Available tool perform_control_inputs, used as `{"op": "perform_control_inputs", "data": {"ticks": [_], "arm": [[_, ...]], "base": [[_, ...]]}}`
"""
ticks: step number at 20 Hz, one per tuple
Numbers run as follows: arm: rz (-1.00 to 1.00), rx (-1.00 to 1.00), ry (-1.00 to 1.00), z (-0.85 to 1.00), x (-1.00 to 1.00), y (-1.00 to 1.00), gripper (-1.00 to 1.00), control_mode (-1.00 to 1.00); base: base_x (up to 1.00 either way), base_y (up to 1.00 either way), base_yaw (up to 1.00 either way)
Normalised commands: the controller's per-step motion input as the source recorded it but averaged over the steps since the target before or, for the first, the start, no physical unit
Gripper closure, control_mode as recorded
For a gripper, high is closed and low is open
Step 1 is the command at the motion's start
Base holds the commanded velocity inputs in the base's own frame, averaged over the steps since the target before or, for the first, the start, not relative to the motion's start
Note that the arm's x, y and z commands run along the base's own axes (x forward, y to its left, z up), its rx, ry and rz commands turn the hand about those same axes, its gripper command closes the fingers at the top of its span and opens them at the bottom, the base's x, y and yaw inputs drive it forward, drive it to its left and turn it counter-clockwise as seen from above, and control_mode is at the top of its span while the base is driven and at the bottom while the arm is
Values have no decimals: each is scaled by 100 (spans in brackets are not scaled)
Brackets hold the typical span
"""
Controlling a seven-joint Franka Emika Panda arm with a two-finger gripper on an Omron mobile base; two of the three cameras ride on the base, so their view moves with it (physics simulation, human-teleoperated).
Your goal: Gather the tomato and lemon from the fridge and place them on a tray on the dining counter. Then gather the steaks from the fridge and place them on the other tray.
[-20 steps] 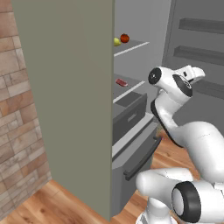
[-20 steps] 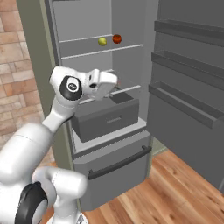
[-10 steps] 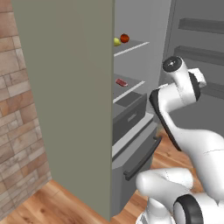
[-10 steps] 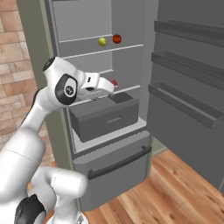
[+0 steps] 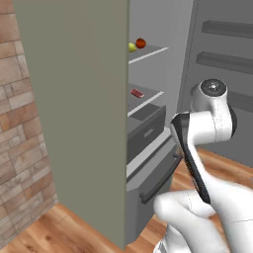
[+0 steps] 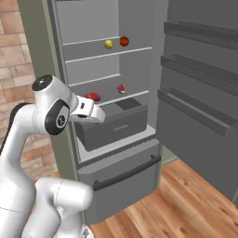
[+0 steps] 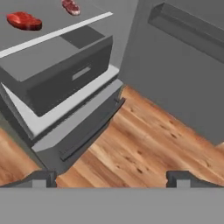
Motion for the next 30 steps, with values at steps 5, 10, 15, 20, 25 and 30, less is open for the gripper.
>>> {"op": "perform_control_inputs", "data": {"ticks": [5,10,15,20,25,30], "arm": [[25,16,2,-41,-38,70,-100,-100],[14,0,2,-19,-4,64,-100,-100],[3,0,1,0,0,13,-100,-100],[0,0,0,-3,0,1,-100,-100],[1,0,0,-2,0,-3,-100,100],[0,0,0,0,0,0,-100,100]], "base": [[0,0,0],[0,0,0],[0,0,0],[0,0,0],[0,-52,8],[2,-84,17]]}}
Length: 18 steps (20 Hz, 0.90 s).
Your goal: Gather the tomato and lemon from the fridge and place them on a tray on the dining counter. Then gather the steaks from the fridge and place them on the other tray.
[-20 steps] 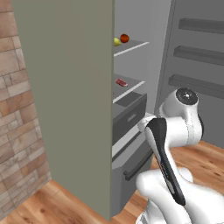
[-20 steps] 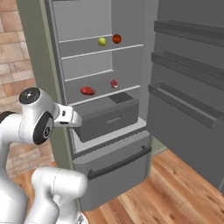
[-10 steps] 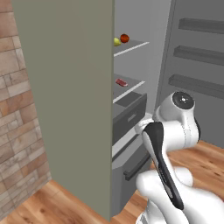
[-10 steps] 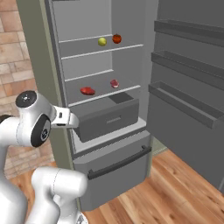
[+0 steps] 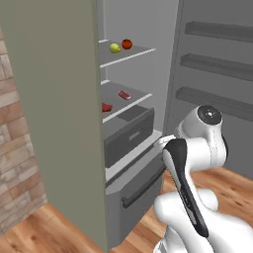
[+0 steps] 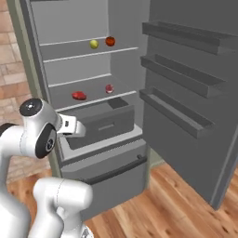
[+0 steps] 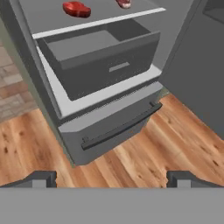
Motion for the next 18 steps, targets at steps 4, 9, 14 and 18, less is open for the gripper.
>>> {"op": "perform_control_inputs", "data": {"ticks": [4,9,14,18], "arm": [[0,0,0,0,0,0,-100,100],[0,0,0,0,0,0,-100,100],[0,0,0,0,0,0,-100,100],[0,0,0,0,0,0,-100,100]], "base": [[8,-62,22],[10,-14,23],[22,-9,28],[18,-27,28]]}}
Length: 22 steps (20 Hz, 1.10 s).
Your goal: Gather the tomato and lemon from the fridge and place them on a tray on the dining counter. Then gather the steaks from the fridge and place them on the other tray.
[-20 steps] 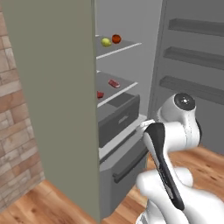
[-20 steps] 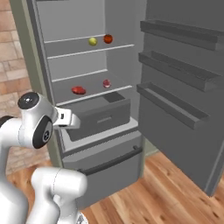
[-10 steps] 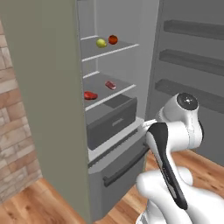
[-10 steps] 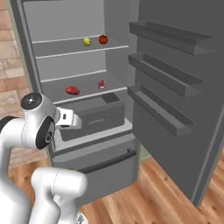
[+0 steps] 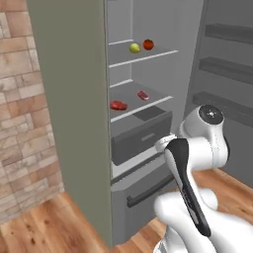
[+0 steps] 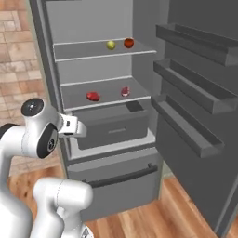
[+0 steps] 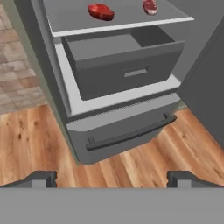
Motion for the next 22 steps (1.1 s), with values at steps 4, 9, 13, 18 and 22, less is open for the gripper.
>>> {"op": "perform_control_inputs", "data": {"ticks": [4,9,13,18,22], "arm": [[0,0,0,0,0,0,-100,100],[0,0,0,0,0,0,-100,100],[0,0,0,0,0,0,-100,100],[0,0,0,0,0,0,-100,100],[0,0,0,0,0,0,-100,100]], "base": [[30,-55,27],[35,-59,27],[37,-45,26],[38,-20,27],[50,-23,28]]}}
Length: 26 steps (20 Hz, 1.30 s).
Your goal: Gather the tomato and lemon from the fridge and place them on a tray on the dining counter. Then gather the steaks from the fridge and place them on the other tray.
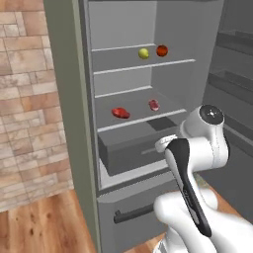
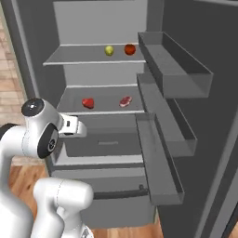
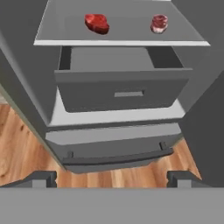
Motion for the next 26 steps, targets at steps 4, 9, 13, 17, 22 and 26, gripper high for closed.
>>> {"op": "perform_control_inputs", "data": {"ticks": [4,9,13,17,22,26], "arm": [[0,0,0,0,0,0,-100,100],[0,0,0,0,0,0,-100,100],[0,0,0,0,0,0,-100,100],[0,0,0,0,0,0,-100,100],[0,0,0,0,0,0,-100,100],[0,0,0,0,0,0,-100,100]], "base": [[46,-29,25],[43,-34,20],[45,-35,18],[49,-31,16],[52,-18,14],[59,-8,11]]}}
